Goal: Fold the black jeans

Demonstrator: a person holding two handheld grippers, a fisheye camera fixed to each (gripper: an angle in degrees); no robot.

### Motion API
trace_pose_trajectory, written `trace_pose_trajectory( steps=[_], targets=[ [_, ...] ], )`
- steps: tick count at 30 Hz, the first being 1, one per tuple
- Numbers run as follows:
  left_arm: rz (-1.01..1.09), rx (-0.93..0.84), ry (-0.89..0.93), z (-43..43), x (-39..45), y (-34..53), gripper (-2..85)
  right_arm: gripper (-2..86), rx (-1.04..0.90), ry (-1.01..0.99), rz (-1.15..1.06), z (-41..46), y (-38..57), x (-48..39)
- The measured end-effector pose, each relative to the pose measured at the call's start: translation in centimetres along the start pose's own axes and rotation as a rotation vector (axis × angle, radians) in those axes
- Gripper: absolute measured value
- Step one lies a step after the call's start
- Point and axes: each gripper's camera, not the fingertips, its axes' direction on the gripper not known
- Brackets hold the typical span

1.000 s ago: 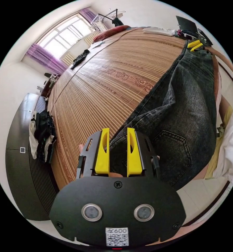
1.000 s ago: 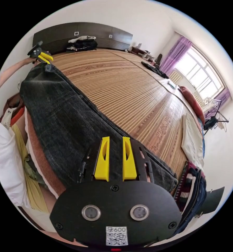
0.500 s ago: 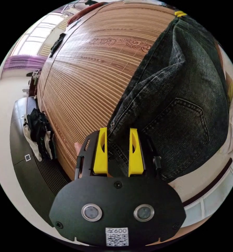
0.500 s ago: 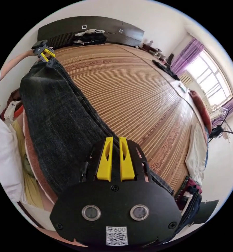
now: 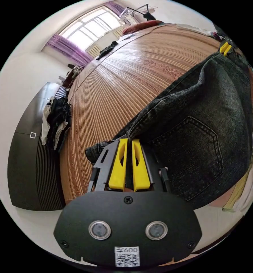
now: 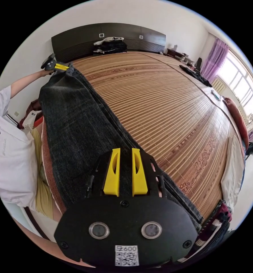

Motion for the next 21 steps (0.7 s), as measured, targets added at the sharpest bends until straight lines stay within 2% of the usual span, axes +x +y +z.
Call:
trace_pose_trajectory(
  steps=[5,10,14,17,21],
  targets=[
    [-0.117,0.129,-0.118,-3.4,1.9,3.7,2.6,-0.7,-0.012,0.105,-0.105,-1.2,0.0,-3.0],
    [-0.194,0.181,-0.2,-6.7,2.9,6.2,2.3,-0.9,0.181,0.184,-0.072,-5.3,3.0,-5.0],
    [-0.237,0.18,-0.232,-8.5,2.8,7.1,2.3,-0.9,0.253,0.184,-0.032,-7.5,3.1,-5.2],
    [-0.291,0.165,-0.202,-8.6,1.3,6.6,2.3,-0.9,0.208,0.194,-0.038,-6.3,1.3,-5.3],
    [-0.252,-0.009,-0.1,-3.8,0.1,4.2,2.2,-0.9,0.045,0.199,0.021,-0.6,-2.2,-4.8]
  ],
)
